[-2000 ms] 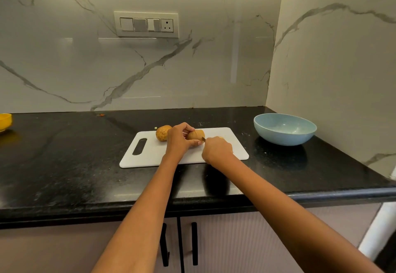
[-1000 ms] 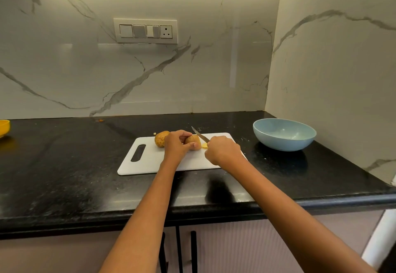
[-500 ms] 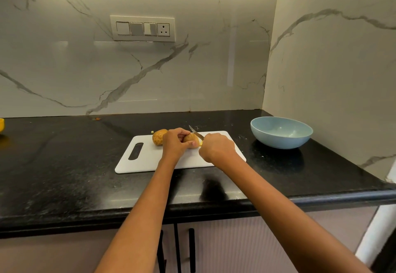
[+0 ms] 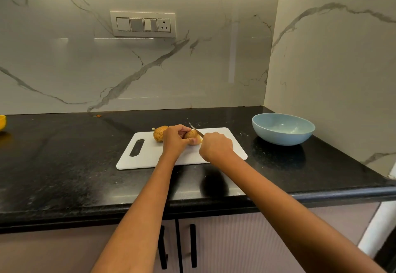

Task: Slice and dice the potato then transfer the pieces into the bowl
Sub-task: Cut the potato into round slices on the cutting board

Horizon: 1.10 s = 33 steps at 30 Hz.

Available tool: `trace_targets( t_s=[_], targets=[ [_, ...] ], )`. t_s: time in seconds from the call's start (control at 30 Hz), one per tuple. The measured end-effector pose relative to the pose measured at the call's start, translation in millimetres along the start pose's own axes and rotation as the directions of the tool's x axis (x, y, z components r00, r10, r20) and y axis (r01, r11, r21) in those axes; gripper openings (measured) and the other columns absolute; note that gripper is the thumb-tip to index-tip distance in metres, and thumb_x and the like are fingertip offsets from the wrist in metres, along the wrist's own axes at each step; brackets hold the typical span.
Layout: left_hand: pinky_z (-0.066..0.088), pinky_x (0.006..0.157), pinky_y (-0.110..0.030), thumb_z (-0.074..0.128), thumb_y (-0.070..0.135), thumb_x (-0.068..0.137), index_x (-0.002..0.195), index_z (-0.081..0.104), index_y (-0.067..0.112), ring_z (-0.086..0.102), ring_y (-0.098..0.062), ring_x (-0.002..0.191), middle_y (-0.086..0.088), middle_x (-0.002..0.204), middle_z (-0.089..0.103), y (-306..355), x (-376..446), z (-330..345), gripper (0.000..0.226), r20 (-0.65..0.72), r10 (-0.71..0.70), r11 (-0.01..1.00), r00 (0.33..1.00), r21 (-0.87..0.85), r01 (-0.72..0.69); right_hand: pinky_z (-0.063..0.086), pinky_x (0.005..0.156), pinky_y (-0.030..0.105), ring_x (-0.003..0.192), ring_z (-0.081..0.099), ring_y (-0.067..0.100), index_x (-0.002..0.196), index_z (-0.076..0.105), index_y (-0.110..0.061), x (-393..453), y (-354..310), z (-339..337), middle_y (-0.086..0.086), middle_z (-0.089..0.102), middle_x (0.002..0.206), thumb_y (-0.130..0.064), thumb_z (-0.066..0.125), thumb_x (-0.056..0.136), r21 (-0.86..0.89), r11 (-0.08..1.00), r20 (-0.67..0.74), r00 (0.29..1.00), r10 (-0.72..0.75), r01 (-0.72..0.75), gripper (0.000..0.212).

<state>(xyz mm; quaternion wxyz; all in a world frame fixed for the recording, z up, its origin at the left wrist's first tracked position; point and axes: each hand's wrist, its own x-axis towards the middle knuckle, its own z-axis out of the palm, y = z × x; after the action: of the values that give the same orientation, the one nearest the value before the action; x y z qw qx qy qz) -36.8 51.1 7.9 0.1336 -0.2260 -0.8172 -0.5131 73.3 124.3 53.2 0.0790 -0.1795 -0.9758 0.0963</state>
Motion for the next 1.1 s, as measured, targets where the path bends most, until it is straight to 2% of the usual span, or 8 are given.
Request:
trace_targets(
  t_s=[0.17, 0.37, 0.57, 0.7, 0.87, 0.93, 1.03, 1.1],
  targets=[
    [0.047, 0.08, -0.024, 0.081, 0.013, 0.068, 0.107, 0.066, 0.004, 0.062, -0.025, 0.098, -0.014, 0.108, 0.067, 0, 2, 1, 0.043, 0.014, -0.016, 1.0, 1.0, 0.025, 0.016, 0.042, 0.092, 0.029, 0.116, 0.051, 0.024, 0.126, 0.051, -0.009, -9, 10, 7, 0.009, 0.055, 0.125, -0.017, 0.044, 0.098, -0.015, 1.0, 0.01, 1.0, -0.003, 0.003, 0.03],
    [0.043, 0.077, -0.02, 0.08, 0.009, 0.068, 0.105, 0.066, 0.002, 0.06, -0.02, 0.095, -0.014, 0.107, 0.067, 4, -3, -1, 0.04, 0.017, 0.017, 0.999, 1.0, 0.043, -0.018, 0.039, 0.104, 0.033, 0.115, 0.053, 0.024, 0.126, 0.051, -0.009, 5, -3, 6, 0.01, 0.056, 0.125, -0.015, 0.043, 0.098, -0.001, 1.0, 0.053, 0.999, -0.013, 0.013, 0.029],
    [0.045, 0.077, -0.022, 0.083, 0.013, 0.065, 0.105, 0.067, 0.004, 0.06, -0.019, 0.094, -0.013, 0.108, 0.067, 1, 0, 1, 0.044, 0.003, -0.014, 0.999, 1.0, 0.042, 0.014, 0.039, 0.091, 0.03, 0.116, 0.05, 0.025, 0.126, 0.049, -0.008, -3, 15, 8, 0.009, 0.053, 0.126, -0.019, 0.047, 0.095, 0.025, 0.999, 0.15, 0.988, 0.041, -0.045, 0.032],
    [0.043, 0.069, -0.016, 0.084, 0.012, 0.063, 0.102, 0.066, 0.004, 0.056, -0.014, 0.087, -0.013, 0.105, 0.067, 3, -4, 0, 0.044, 0.008, -0.022, 0.999, 1.0, 0.033, 0.022, 0.039, 0.096, 0.032, 0.123, 0.045, 0.027, 0.13, 0.046, -0.007, 3, 8, 6, 0.011, 0.048, 0.132, -0.019, 0.047, 0.094, 0.042, 0.997, 0.189, 0.981, 0.05, -0.059, 0.038],
    [0.042, 0.065, -0.016, 0.082, 0.011, 0.067, 0.104, 0.063, 0.003, 0.054, -0.015, 0.088, -0.013, 0.108, 0.064, -1, -3, -1, 0.042, 0.001, -0.035, 0.999, 0.999, 0.008, 0.035, 0.04, 0.094, 0.03, 0.119, 0.051, 0.025, 0.13, 0.047, -0.008, -9, 20, 9, 0.01, 0.052, 0.131, -0.016, 0.045, 0.096, -0.043, 0.999, 0.112, 0.993, 0.022, -0.017, 0.035],
    [0.042, 0.07, -0.019, 0.081, 0.012, 0.068, 0.108, 0.06, 0.004, 0.053, -0.014, 0.091, -0.013, 0.111, 0.063, -2, -1, 0, 0.045, 0.032, -0.045, 0.999, 0.998, 0.031, 0.044, 0.04, 0.09, 0.029, 0.117, 0.052, 0.025, 0.125, 0.051, -0.009, -11, 29, 5, 0.008, 0.054, 0.128, -0.017, 0.044, 0.096, -0.067, 0.997, 0.096, 0.995, 0.039, -0.033, 0.031],
    [0.041, 0.076, -0.023, 0.079, 0.014, 0.072, 0.113, 0.055, 0.006, 0.05, -0.013, 0.093, -0.011, 0.115, 0.06, -1, 1, 1, 0.049, 0.063, -0.073, 0.995, 0.995, 0.067, 0.069, 0.037, 0.078, 0.027, 0.112, 0.055, 0.024, 0.122, 0.054, -0.008, -7, 36, -3, 0.008, 0.057, 0.123, -0.017, 0.043, 0.095, -0.03, 0.997, 0.057, 0.996, 0.069, -0.067, 0.03],
    [0.041, 0.077, -0.023, 0.077, 0.016, 0.074, 0.115, 0.053, 0.007, 0.05, -0.014, 0.094, -0.01, 0.116, 0.059, -1, 2, 1, 0.048, 0.075, -0.079, 0.994, 0.994, 0.085, 0.072, 0.039, 0.078, 0.027, 0.109, 0.056, 0.024, 0.121, 0.054, -0.007, -2, 36, -9, 0.008, 0.059, 0.119, -0.017, 0.043, 0.095, 0.019, 0.997, 0.009, 0.997, 0.079, -0.079, 0.03]
  ],
)
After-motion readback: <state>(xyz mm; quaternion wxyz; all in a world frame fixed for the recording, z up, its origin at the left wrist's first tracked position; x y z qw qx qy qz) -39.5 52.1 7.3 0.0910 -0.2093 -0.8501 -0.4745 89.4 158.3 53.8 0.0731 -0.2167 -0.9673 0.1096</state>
